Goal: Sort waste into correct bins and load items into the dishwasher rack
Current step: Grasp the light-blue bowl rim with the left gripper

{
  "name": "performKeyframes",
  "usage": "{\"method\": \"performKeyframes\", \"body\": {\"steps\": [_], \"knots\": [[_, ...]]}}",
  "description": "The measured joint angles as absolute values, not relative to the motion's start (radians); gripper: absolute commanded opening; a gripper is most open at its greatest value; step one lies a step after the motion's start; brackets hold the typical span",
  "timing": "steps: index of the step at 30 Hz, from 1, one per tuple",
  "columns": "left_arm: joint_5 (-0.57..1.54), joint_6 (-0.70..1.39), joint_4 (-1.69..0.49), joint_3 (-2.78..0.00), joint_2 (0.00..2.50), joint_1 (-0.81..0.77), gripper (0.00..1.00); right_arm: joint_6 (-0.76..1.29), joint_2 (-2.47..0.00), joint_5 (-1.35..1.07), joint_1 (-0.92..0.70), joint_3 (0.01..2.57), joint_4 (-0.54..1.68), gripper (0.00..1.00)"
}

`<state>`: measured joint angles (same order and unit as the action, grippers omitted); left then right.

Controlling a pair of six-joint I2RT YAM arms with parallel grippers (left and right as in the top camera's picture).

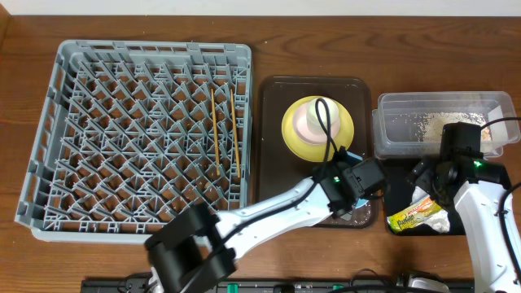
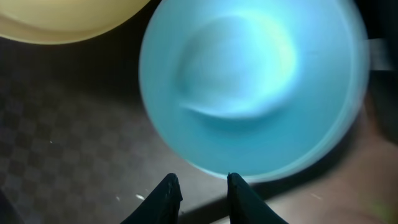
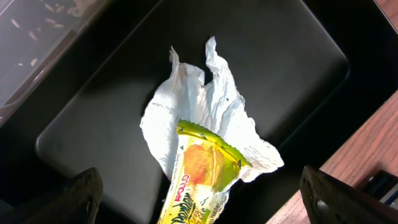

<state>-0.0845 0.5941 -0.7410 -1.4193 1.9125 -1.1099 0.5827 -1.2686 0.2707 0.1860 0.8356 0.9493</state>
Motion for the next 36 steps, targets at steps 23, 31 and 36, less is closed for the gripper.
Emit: {"method": "performKeyframes", "body": {"steps": [23,31,36], "knots": [[-0.390,0.593,-1.040,-1.414,1.949,-1.080,0.36,0.583,-1.269,0.271,0.186,0.836,0.949,0.99],[-0.373,0.594,-1.065,-1.414,1.814,-1.029,0.34,0.583,-1.269,0.271,0.186,0.836,0.949,0.99],[-0.193,0.598,-0.970,-1.415,1.660,-1.030,0.22,0.583,-1.269,0.271,0.186,0.836,0.949,0.99]]}}
